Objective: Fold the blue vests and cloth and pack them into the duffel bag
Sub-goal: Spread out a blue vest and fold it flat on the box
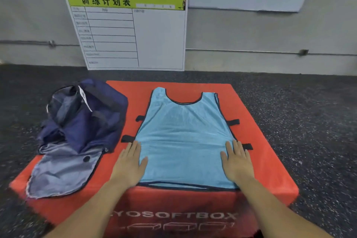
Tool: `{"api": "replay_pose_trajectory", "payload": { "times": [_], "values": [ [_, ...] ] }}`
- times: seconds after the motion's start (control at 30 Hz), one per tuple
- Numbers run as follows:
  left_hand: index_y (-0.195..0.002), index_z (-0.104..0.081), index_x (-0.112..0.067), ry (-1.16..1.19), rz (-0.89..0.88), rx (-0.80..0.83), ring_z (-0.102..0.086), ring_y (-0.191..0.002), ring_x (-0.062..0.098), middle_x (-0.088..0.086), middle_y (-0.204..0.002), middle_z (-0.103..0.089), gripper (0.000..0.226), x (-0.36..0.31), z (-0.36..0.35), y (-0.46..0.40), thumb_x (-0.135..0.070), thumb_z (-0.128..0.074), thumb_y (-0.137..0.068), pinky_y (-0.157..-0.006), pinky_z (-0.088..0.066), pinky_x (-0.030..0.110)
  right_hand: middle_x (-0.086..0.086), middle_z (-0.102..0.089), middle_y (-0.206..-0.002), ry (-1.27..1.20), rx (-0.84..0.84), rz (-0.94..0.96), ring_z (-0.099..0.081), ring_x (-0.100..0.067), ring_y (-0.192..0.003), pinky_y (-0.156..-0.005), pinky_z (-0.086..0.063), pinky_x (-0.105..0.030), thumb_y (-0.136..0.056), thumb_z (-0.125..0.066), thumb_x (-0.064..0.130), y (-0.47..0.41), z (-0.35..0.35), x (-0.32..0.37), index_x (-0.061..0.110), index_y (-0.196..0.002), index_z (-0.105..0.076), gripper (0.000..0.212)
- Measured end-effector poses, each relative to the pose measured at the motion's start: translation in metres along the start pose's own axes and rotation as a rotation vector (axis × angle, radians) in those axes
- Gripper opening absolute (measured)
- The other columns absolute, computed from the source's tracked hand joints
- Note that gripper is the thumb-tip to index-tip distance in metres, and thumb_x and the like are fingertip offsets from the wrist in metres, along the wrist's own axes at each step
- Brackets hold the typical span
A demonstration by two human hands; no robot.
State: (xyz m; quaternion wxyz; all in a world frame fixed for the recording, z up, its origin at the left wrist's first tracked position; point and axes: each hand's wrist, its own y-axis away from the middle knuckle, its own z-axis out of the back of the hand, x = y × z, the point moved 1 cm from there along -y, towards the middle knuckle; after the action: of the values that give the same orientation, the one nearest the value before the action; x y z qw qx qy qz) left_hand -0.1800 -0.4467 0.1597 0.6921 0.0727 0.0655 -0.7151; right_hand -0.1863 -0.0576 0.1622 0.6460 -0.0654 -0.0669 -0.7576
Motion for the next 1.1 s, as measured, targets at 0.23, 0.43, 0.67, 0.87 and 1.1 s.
{"api": "replay_pose_trajectory", "payload": {
  "times": [0.23, 0.43, 0.67, 0.87, 1.1],
  "values": [
    [-0.162, -0.006, -0.015, -0.086, 0.089, 0.054, 0.004, -0.156, 0.031, 0.017, -0.168, 0.004, 0.071, 0.0, 0.017, 0.04, -0.054, -0.009, -0.102, -0.125, 0.002, 0.035, -0.005, -0.001, -0.171, -0.006, 0.059, 0.014, -0.001, -0.038, -0.156, -0.125, -0.012, -0.046, -0.107, -0.018, 0.047, 0.038, 0.005, -0.003, 0.029, -0.163, -0.014, 0.059],
    [-0.162, -0.014, -0.023, -0.036, 0.107, 0.058, -0.005, -0.156, 0.029, 0.015, -0.168, -0.009, 0.058, 0.007, 0.012, 0.054, -0.042, -0.026, -0.108, -0.125, -0.009, 0.037, -0.01, -0.014, -0.169, -0.137, 0.069, 0.099, -0.013, -0.029, -0.156, -0.124, -0.012, -0.034, -0.109, -0.035, 0.023, 0.06, 0.021, -0.008, 0.015, -0.159, -0.029, 0.051],
    [-0.147, -0.046, -0.015, -0.044, 0.026, 0.028, -0.039, -0.142, 0.02, 0.003, -0.152, -0.045, 0.074, -0.002, 0.038, 0.074, -0.045, -0.015, -0.087, -0.117, -0.029, 0.031, -0.009, -0.048, -0.153, -0.212, 0.03, 0.234, -0.048, -0.027, -0.138, -0.113, -0.033, -0.026, -0.098, -0.043, 0.001, 0.066, 0.034, 0.001, 0.01, -0.146, -0.051, 0.049],
    [-0.135, -0.057, -0.018, -0.092, -0.025, 0.012, -0.046, -0.132, 0.021, 0.001, -0.137, -0.053, 0.065, -0.004, 0.044, 0.074, -0.055, -0.024, -0.094, -0.111, -0.036, 0.032, -0.011, -0.058, -0.14, -0.052, -0.017, 0.241, -0.051, -0.033, -0.134, -0.118, -0.032, -0.036, -0.089, -0.048, 0.014, 0.048, 0.03, -0.01, 0.009, -0.125, -0.066, 0.04],
    [-0.129, -0.064, 0.003, -0.011, -0.152, -0.047, -0.058, -0.126, 0.042, 0.024, -0.135, -0.061, 0.068, -0.051, 0.041, 0.01, -0.044, -0.033, -0.09, -0.1, -0.051, 0.052, -0.007, -0.015, -0.169, -0.107, -0.022, 0.42, -0.006, -0.032, -0.158, -0.124, 0.002, -0.038, -0.091, -0.005, 0.054, 0.023, 0.031, 0.057, 0.018, -0.158, -0.035, 0.082]
  ]
}}
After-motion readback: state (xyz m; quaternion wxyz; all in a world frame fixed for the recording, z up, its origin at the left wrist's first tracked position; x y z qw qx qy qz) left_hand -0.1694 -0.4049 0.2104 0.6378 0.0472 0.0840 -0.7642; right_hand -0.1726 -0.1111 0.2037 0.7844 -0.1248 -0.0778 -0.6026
